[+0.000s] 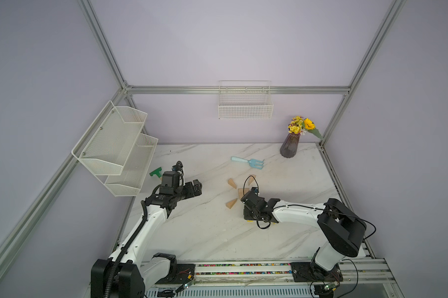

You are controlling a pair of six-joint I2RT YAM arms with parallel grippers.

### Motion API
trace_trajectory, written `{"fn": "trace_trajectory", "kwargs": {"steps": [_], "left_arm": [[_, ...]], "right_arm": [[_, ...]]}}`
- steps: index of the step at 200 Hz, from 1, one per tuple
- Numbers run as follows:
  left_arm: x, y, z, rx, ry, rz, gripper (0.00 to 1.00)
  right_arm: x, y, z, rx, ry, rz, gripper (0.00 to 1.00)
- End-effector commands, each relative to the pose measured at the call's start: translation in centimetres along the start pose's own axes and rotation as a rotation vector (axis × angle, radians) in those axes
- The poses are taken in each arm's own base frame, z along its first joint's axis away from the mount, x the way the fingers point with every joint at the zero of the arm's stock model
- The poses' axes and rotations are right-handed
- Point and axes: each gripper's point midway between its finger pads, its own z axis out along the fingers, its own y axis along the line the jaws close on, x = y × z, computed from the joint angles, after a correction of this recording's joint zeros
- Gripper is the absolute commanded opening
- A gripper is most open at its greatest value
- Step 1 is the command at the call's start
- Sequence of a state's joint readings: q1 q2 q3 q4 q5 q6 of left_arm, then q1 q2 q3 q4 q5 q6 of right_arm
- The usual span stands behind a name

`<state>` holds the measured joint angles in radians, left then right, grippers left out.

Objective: Assemble a small pinwheel with building blocks
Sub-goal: Assemble the building block at the center of the board.

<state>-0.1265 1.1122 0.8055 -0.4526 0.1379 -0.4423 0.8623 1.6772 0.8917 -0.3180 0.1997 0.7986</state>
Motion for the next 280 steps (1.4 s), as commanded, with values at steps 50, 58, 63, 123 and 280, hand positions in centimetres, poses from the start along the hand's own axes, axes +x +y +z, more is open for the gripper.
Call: {"fn": "trace_trajectory", "kwargs": {"steps": [50, 58, 63, 123, 280], "left_arm": [[-1.1, -0.5, -0.4, 0.022, -0.037, 0.012, 1.00], [-1.0, -0.5, -0.4, 0.022, -0.035, 0.013, 1.00], [-1.0, -0.5, -0.4, 0.022, -0.034, 0.014, 1.00], [-0.7, -0.4, -0.4, 0.021, -0.032, 0.019, 1.00], [0.1, -0.1, -0.4, 0.023, -0.026, 0.025, 1.00]], "right_arm": [[-2.4, 1.1, 0.6, 0.000, -0.026, -0.015, 0.50], [-2.5, 0.9, 0.8, 0.007, -0.021, -0.014, 0.50], [-2.5, 0.8, 1.0, 0.011, -0.017, -0.015, 0.50], [-2.8, 0.7, 1.8, 0.045, -0.001, -0.020, 0.41], [-4.1, 0.3, 3.0, 0.062, 0.014, 0.039, 0.37]]}}
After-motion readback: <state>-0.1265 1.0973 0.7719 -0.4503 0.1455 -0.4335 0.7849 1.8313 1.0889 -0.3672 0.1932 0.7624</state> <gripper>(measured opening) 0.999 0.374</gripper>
